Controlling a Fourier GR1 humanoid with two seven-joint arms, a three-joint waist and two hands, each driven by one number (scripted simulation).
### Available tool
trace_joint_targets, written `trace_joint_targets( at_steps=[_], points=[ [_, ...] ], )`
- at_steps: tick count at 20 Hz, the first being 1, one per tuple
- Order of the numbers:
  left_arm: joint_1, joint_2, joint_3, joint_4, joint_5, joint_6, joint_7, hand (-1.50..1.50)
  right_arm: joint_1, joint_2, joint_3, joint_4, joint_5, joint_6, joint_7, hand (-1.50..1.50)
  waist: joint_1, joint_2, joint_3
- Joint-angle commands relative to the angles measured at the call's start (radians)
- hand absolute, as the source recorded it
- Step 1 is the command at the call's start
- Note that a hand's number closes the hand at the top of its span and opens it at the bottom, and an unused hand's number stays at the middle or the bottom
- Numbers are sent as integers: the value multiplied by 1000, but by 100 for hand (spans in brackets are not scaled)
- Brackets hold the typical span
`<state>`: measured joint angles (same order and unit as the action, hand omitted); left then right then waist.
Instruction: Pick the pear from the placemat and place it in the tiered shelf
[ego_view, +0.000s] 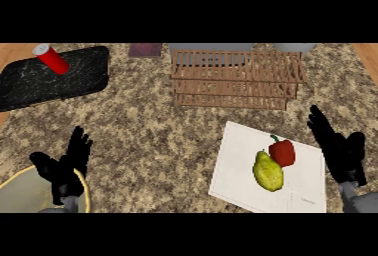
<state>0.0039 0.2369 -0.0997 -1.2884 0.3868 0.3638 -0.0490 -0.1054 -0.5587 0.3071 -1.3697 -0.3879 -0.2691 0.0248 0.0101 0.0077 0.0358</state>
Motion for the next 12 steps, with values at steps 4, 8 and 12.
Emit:
trace_joint_targets(
  at_steps=[4, 8, 12],
  points=[
    [-111, 84, -23, -116, -89, 8, -19, 0, -109, 174, -17, -61, -250, 297, -101, 150, 15, -8, -25],
    [-123, 130, -59, -199, -127, -31, -14, 0, -135, 239, -166, 88, -438, 320, -71, -150, 20, 0, -29],
    [-149, 172, -26, -242, -98, -38, 82, 0, -94, 209, -244, 125, -619, 661, -135, -150, 5, -4, -29]
  ],
)
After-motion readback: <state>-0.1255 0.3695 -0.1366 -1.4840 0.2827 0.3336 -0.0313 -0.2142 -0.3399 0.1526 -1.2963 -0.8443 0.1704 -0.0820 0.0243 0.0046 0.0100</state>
